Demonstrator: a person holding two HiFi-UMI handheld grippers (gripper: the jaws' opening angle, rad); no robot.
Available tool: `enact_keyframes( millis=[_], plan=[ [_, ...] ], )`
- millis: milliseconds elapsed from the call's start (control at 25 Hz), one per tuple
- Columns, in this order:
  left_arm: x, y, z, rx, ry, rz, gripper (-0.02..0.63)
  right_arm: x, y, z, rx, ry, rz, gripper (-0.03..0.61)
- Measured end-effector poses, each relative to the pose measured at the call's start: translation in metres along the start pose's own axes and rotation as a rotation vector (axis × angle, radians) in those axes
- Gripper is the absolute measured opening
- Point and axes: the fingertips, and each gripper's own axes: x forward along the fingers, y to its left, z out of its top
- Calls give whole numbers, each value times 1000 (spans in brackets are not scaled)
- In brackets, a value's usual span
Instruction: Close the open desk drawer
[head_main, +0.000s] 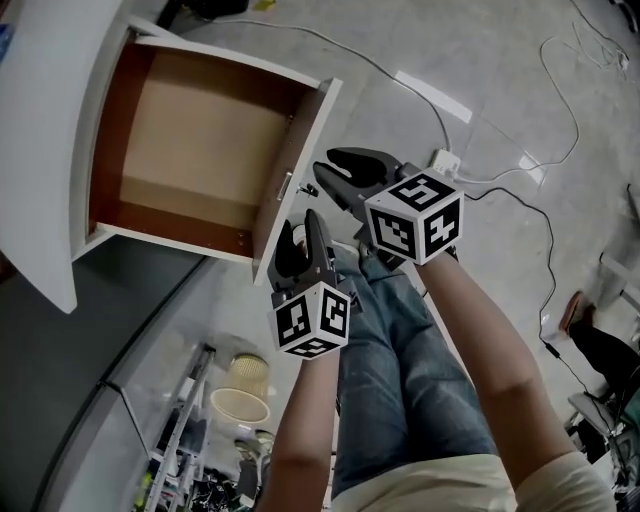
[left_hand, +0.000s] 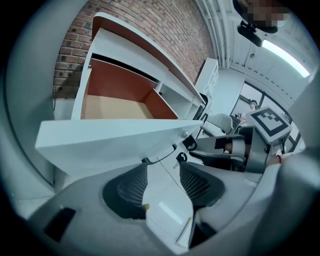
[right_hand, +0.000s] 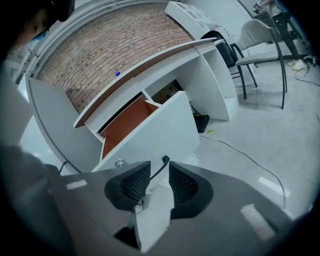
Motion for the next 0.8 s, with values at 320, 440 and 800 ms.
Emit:
enact_keyframes(
  millis=[320,440,800],
  plan=[
    [19,3,-7,-7,14,-26,279,24,-3,-8,-39,35,70,132],
    [25,6,-9,-25,23,-21,307,29,-5,-12,-44,59,93,140],
    [36,3,-9,-64,36,-50,311,42,-4,-14,-29,51,161,141]
  ],
)
